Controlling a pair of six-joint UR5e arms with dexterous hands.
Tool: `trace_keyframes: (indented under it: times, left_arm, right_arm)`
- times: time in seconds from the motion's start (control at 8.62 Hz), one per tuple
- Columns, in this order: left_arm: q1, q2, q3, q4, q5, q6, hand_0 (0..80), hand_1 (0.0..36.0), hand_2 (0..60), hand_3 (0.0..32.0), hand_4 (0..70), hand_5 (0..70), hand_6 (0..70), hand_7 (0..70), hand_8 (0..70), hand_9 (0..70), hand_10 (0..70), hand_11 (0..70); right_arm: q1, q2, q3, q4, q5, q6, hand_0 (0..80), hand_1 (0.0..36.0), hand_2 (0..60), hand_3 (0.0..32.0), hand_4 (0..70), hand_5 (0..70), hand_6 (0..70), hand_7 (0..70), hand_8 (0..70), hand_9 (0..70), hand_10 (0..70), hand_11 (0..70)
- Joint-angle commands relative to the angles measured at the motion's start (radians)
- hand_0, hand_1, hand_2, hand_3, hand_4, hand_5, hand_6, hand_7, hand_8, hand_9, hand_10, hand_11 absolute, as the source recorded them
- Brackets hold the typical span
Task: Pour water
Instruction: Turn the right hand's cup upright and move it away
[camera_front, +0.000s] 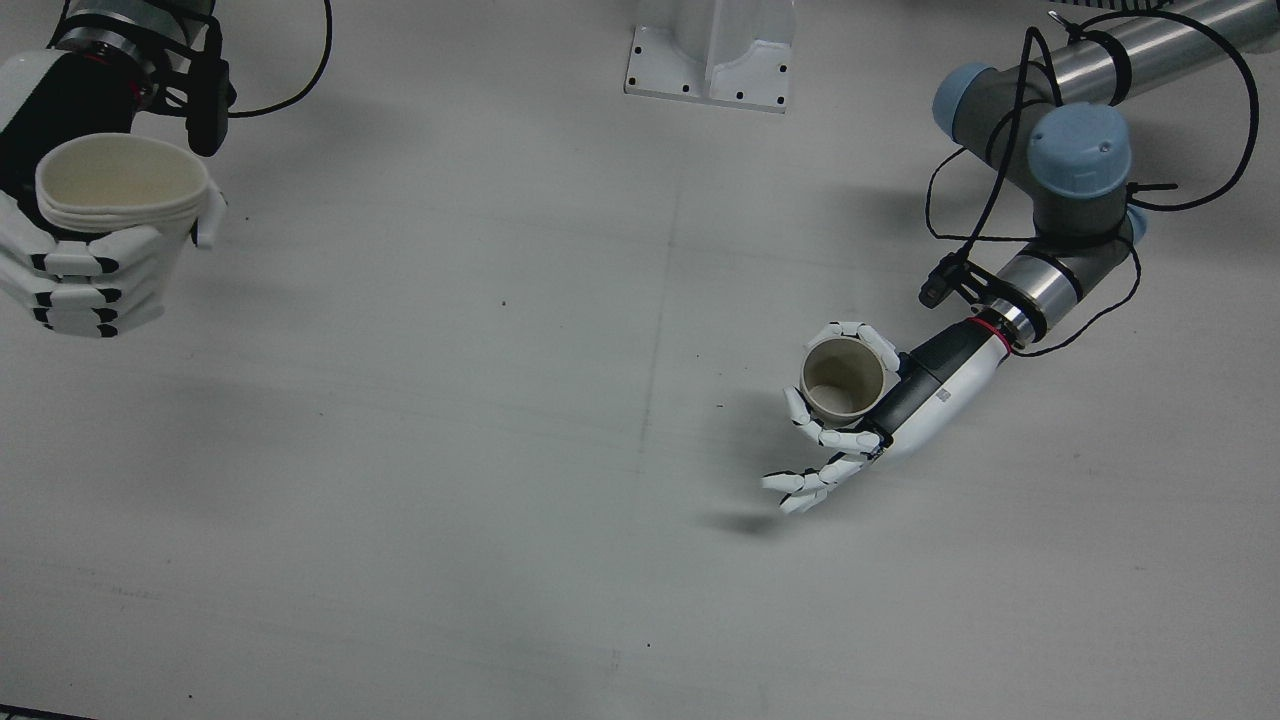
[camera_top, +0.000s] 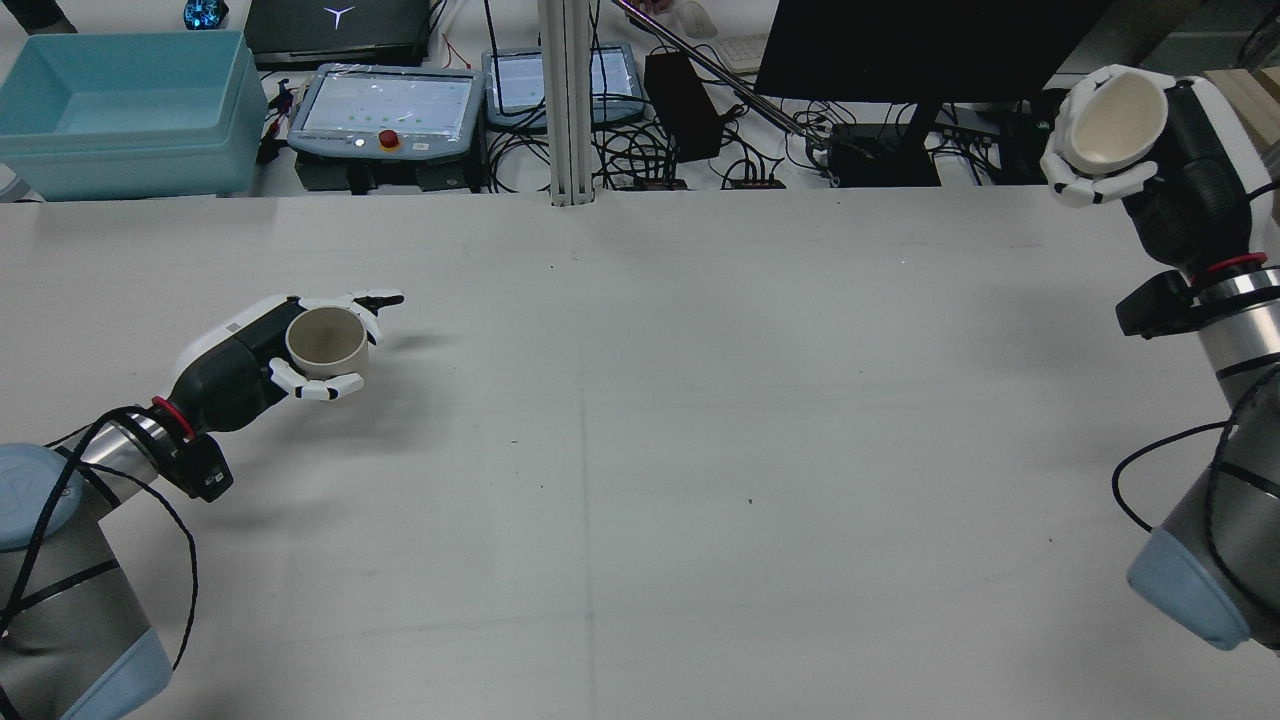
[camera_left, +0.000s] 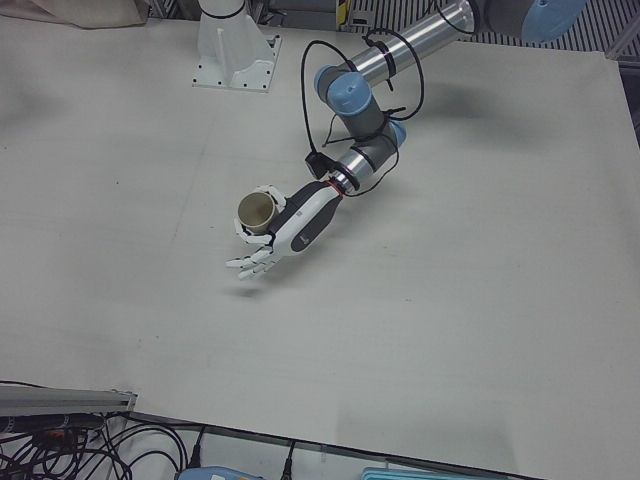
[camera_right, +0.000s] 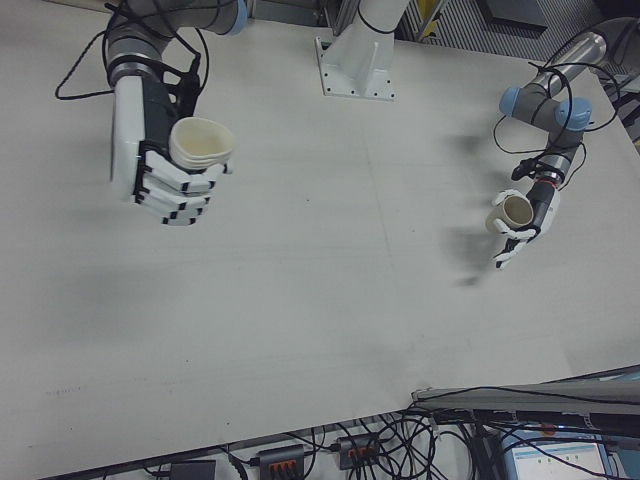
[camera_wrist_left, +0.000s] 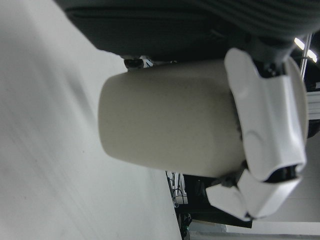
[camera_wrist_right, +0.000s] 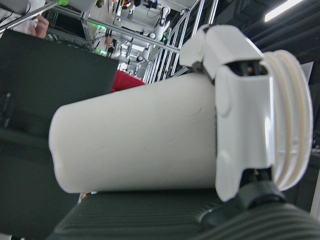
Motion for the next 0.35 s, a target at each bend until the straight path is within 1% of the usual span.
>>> trace_keyframes:
  times: [0.0,0.12,0.23]
  left_arm:
    - [-0.033,0.119,0.093,-0.171,-0.001,-0.009,56.0,36.0,60.0,0.0,70.0,70.0,14.8,20.8,7.5,10.0,5.1,8.3]
    - [-0.065,0.137,0.121,-0.204,-0.003,-0.007,55.7,36.0,60.0,0.0,70.0,70.0,14.3,20.6,7.4,9.9,5.1,8.4]
    - [-0.112,0.139,0.159,-0.248,-0.003,-0.006,55.6,36.0,60.0,0.0,70.0,70.0,14.0,20.7,7.6,10.2,5.3,8.6]
  right_arm:
    - [0.189,-0.121,-0.208,0.187,-0.183,0.119,64.4,36.0,60.0,0.0,62.7,70.0,70.0,70.0,67.4,70.0,66.1,70.0]
    - [0.23,-0.116,-0.384,0.365,-0.242,0.161,62.3,36.0,60.0,0.0,65.2,70.0,70.0,70.0,70.0,70.0,70.0,70.0]
    - [0.228,-0.116,-0.536,0.473,-0.242,0.209,62.3,36.0,60.0,0.0,70.0,70.0,70.0,70.0,70.0,70.0,70.0,70.0]
